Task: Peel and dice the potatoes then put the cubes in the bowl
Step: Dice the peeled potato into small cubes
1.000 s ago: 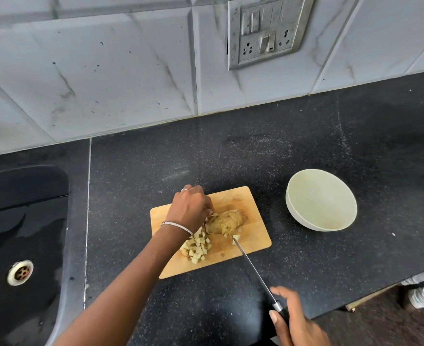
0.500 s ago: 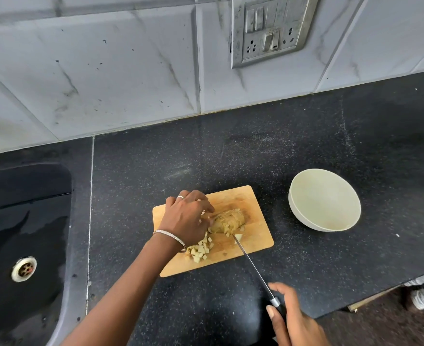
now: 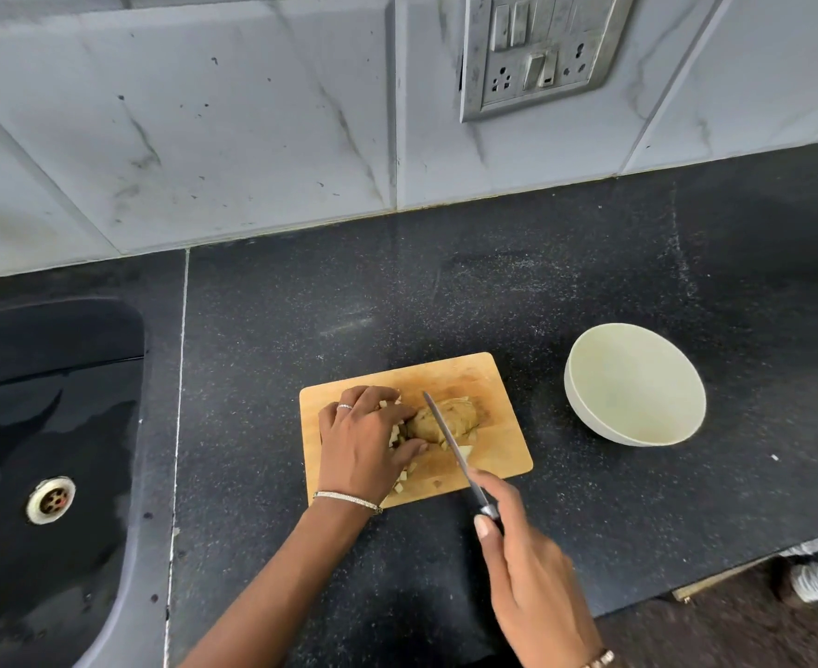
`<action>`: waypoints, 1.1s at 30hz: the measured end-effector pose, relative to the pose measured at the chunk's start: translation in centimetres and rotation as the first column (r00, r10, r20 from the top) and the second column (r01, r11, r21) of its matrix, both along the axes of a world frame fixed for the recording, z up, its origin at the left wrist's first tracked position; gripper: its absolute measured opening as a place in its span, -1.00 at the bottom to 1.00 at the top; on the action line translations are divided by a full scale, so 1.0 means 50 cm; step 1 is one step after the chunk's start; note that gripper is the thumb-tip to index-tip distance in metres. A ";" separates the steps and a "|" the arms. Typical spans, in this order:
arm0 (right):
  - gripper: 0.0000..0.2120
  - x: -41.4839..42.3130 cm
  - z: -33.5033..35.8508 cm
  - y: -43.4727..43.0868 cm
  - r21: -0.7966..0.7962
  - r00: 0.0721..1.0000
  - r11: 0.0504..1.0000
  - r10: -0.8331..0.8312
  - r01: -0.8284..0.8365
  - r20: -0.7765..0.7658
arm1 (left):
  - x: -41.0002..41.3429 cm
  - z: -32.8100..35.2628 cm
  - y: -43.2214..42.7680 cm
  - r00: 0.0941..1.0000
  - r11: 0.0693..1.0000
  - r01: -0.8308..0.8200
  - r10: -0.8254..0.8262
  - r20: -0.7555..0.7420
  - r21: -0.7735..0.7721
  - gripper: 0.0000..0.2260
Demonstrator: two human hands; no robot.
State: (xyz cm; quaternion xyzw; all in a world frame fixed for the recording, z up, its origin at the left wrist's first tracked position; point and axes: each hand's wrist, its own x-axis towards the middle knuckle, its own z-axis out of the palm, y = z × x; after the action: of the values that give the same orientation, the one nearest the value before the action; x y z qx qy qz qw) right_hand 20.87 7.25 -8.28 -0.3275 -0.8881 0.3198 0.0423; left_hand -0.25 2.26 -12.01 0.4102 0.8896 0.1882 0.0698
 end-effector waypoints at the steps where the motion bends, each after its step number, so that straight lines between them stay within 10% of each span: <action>1: -0.54 -0.011 0.001 -0.001 0.007 1.000 1.000 0.017 -0.017 0.005 | 0.002 -0.002 -0.001 1.000 1.000 -0.008 0.008 0.000 0.006 -0.62; 33: -0.36 -0.084 -0.067 -0.021 0.117 0.965 0.993 -0.063 0.034 0.254 | 0.032 -0.021 -0.007 0.980 0.989 -0.082 0.104 -0.171 0.127 -0.82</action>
State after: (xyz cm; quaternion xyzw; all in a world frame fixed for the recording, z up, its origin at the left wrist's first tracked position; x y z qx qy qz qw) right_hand 16.66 6.22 -11.61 -0.3849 -0.8943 0.2232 -0.0470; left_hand 1.38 1.91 -13.05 0.3867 0.8977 0.2066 -0.0432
